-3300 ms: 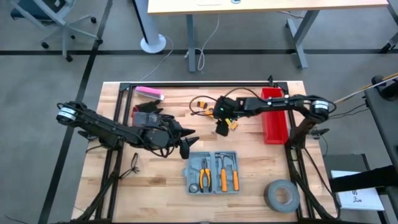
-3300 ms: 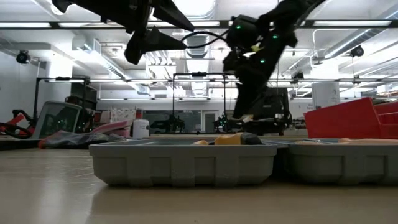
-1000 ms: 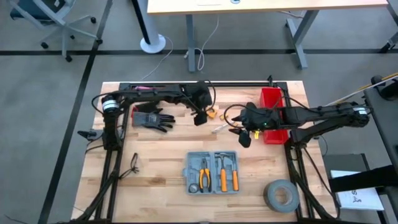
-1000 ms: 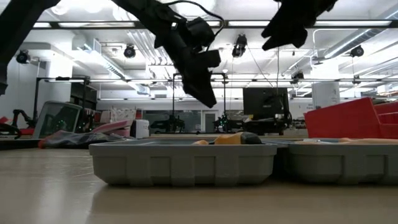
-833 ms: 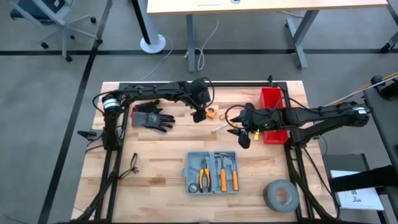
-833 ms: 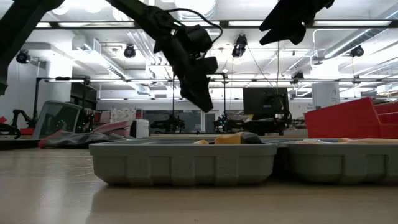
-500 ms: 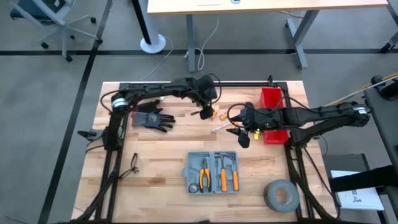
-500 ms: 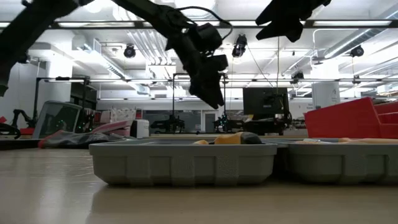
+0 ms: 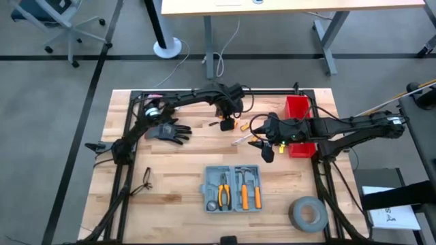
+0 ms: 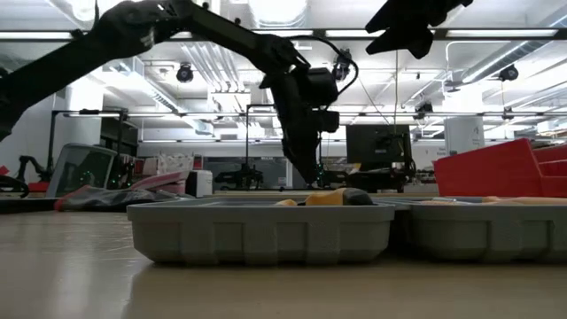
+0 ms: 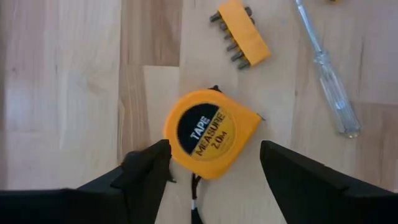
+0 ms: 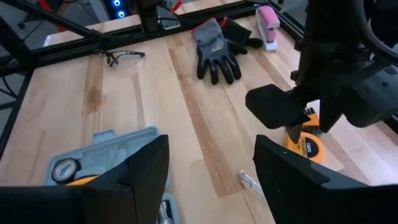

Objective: Prefit tool cases
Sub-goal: Put the tape measure into the pre-fit tool case

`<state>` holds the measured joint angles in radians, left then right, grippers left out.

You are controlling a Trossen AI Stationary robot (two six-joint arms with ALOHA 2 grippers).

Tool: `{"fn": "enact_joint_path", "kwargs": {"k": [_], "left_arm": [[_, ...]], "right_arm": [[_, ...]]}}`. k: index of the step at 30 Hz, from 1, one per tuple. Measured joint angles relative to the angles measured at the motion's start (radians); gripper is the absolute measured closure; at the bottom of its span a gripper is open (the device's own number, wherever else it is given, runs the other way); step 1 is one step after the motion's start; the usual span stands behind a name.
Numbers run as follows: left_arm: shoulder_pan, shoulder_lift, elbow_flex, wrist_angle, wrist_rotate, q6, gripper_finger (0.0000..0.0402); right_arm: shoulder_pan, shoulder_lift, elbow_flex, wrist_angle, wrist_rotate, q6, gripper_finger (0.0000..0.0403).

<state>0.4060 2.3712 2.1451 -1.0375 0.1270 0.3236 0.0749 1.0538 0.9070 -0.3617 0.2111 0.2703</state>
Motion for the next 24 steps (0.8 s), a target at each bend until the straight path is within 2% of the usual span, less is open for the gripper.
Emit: {"fn": "enact_joint_path", "kwargs": {"k": [7, 17, 24], "left_arm": [[0.0, 0.005, -0.035, 0.009, 0.0, 0.034, 0.0122], [-0.018, 0.005, -0.037, 0.026, -0.032, 0.033, 0.0129], [-0.027, 0.005, -0.025, 0.021, -0.15, -0.05, 0.013]], "right_arm": [[0.008, 0.0, 0.0, 0.0, 0.0, 0.0, 0.0192], [0.033, 0.0, 0.0, 0.007, 0.0, 0.017, 0.0189], [0.037, 0.0, 0.0, 0.016, 0.0, 0.007, 0.0191]]}}
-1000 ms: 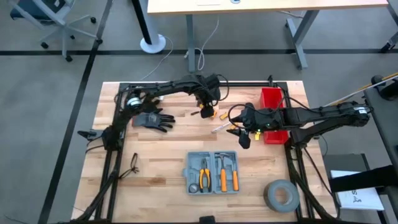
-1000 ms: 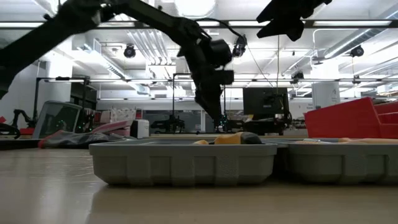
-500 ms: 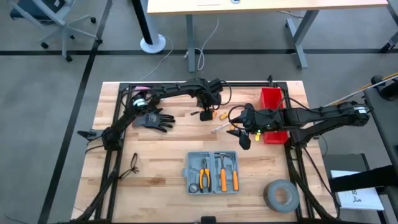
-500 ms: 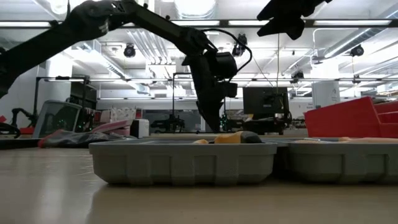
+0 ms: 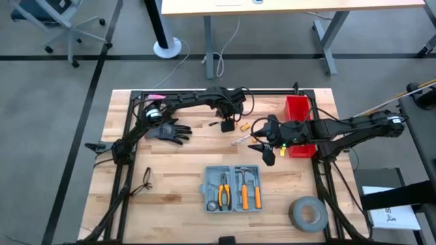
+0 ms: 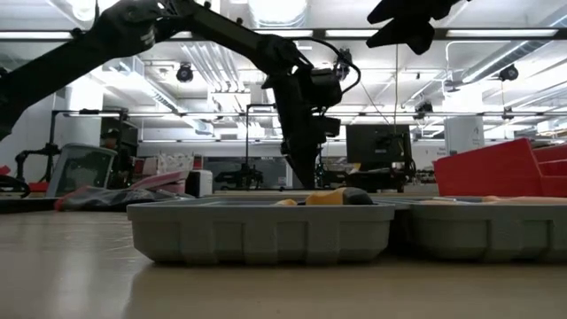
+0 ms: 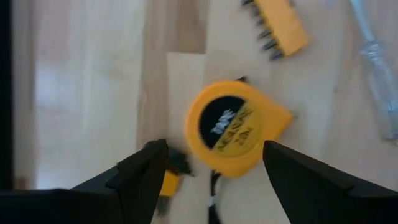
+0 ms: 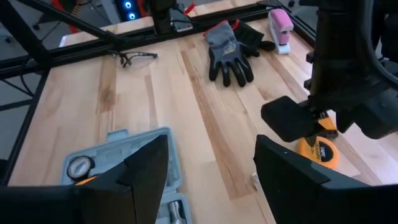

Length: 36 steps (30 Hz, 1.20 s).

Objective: Prefit tool cases
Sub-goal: Put the tape measure into the pre-fit tool case

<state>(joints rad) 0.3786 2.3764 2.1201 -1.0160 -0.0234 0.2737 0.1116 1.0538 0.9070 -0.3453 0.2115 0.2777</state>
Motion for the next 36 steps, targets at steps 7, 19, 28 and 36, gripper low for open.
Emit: {"fn": "enact_joint_path", "kwargs": {"k": [7, 19, 28, 36], "left_arm": [[-0.032, 0.0, 0.0, -0.041, -0.015, 0.002, 0.0144], [-0.055, 0.0, -0.001, -0.164, 0.046, 0.079, 0.0169], [-0.062, 0.0, 0.086, -0.159, 0.033, -0.16, 0.017], [-0.056, 0.0, 0.123, -0.106, 0.031, -0.038, 0.0173]], "right_arm": [[0.0, 0.0, 0.0, 0.025, 0.0, -0.008, 0.0193], [0.004, 0.0, 0.0, 0.042, 0.0, 0.003, 0.0195], [0.005, 0.0, 0.006, 0.044, -0.001, 0.003, 0.0194], [0.023, 0.0, 0.006, 0.06, -0.001, 0.014, 0.0199]]}}
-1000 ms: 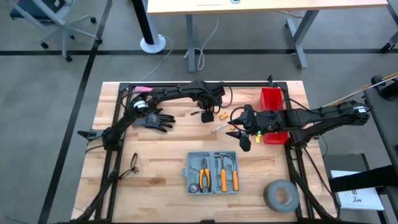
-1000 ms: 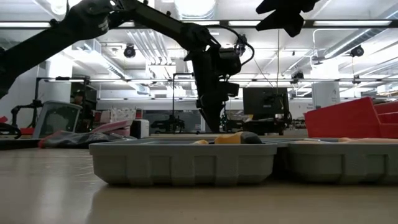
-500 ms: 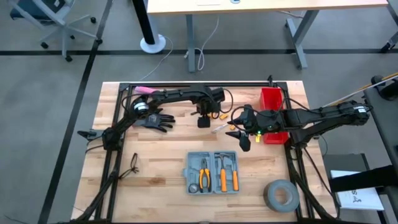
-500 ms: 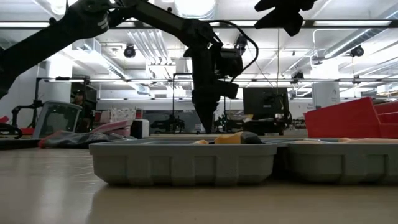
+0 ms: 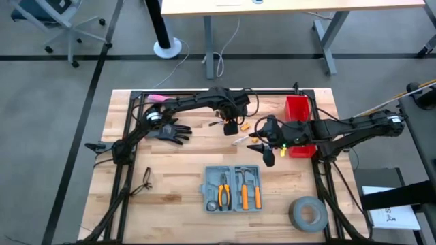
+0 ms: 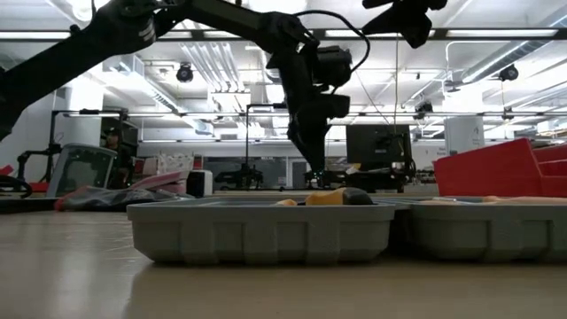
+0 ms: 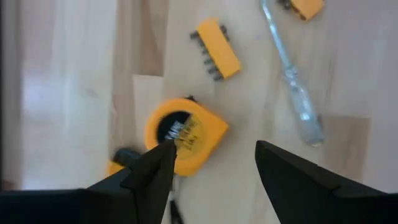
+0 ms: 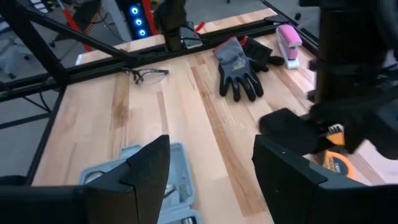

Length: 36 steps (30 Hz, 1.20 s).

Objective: Prefit tool cases
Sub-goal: Put the tape measure into the pre-fit tool case

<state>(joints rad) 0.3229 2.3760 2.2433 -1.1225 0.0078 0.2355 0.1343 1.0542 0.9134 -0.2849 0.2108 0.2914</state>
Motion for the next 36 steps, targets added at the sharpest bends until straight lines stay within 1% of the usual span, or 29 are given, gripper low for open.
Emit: {"fn": "enact_joint_path", "kwargs": {"k": [3, 9, 14, 18, 21, 27, 30, 34, 36], "left_arm": [[0.01, 0.0, -0.015, 0.004, -0.001, 0.046, 0.0169], [0.019, 0.006, -0.062, 0.026, -0.007, 0.086, 0.0153], [0.02, 0.014, -0.066, 0.042, -0.018, 0.101, 0.0141], [0.02, 0.05, -0.068, 0.048, -0.021, 0.101, 0.0144], [0.014, 0.065, -0.067, 0.06, -0.091, 0.087, 0.0152], [0.013, 0.067, -0.061, 0.059, -0.141, 0.097, 0.0165], [0.014, 0.067, -0.061, 0.048, -0.117, 0.101, 0.0165], [-0.001, 0.067, -0.061, -0.061, -0.084, 0.122, 0.0164], [-0.013, 0.067, -0.071, -0.096, -0.044, 0.122, 0.0169]], "right_arm": [[0.012, 0.0, 0.0, 0.021, 0.0, -0.001, 0.0198], [0.012, 0.0, 0.0, 0.029, 0.0, -0.002, 0.0198], [0.012, 0.0, 0.0, 0.029, 0.0, -0.003, 0.0198], [0.012, 0.0, 0.0, 0.029, 0.0, -0.004, 0.0194], [0.012, 0.0, 0.0, 0.028, 0.0, -0.007, 0.0195], [0.012, 0.0, 0.0, 0.027, -0.002, -0.014, 0.0199], [0.012, 0.0, 0.0, 0.027, -0.003, -0.014, 0.0197], [0.012, 0.0, 0.0, 0.027, -0.004, -0.014, 0.0194], [0.012, 0.0, 0.0, 0.027, -0.004, -0.014, 0.0196]]}}
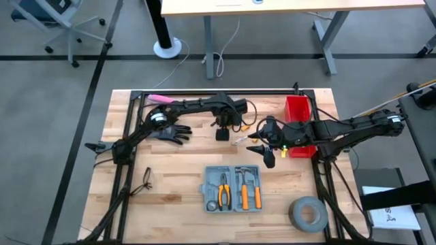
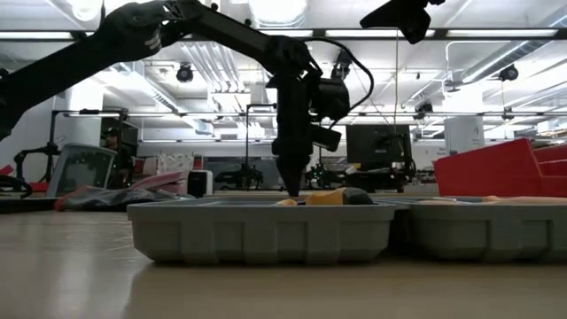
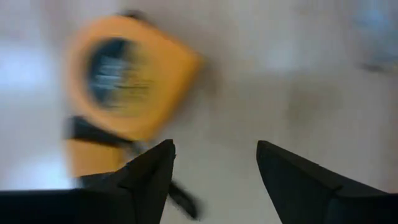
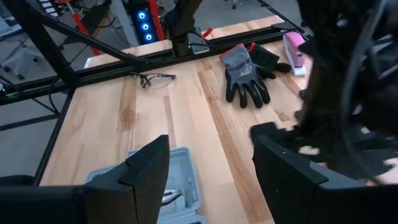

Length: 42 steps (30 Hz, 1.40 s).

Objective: Prefit tool cases
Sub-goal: Put the tape measure into the pre-fit tool case

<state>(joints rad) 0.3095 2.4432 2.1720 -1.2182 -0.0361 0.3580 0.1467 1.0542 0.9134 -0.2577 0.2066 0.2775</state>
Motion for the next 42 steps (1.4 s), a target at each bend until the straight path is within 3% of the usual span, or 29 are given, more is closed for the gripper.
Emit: {"fn": "enact_joint_path", "kwargs": {"k": [9, 18, 24, 36, 42], "left_arm": [[-0.056, -0.002, -0.023, -0.012, 0.0, -0.051, 0.0193], [-0.059, -0.021, -0.022, 0.104, -0.017, -0.421, 0.02], [-0.053, -0.02, -0.012, 0.109, -0.08, -0.458, 0.0192], [0.056, -0.02, 0.091, 0.157, -0.088, -0.61, 0.0187], [0.07, -0.012, 0.091, 0.167, -0.106, -0.579, 0.0195]], "right_arm": [[0.009, 0.0, 0.0, 0.0, 0.0, 0.01, 0.0195], [0.033, 0.0, 0.0, 0.0, 0.003, 0.013, 0.0201], [0.038, 0.0, 0.0, 0.001, 0.004, 0.013, 0.0202], [0.069, 0.0, 0.017, 0.008, 0.004, 0.018, 0.0202], [0.094, 0.0, 0.048, -0.006, 0.006, -0.001, 0.0202]]}}
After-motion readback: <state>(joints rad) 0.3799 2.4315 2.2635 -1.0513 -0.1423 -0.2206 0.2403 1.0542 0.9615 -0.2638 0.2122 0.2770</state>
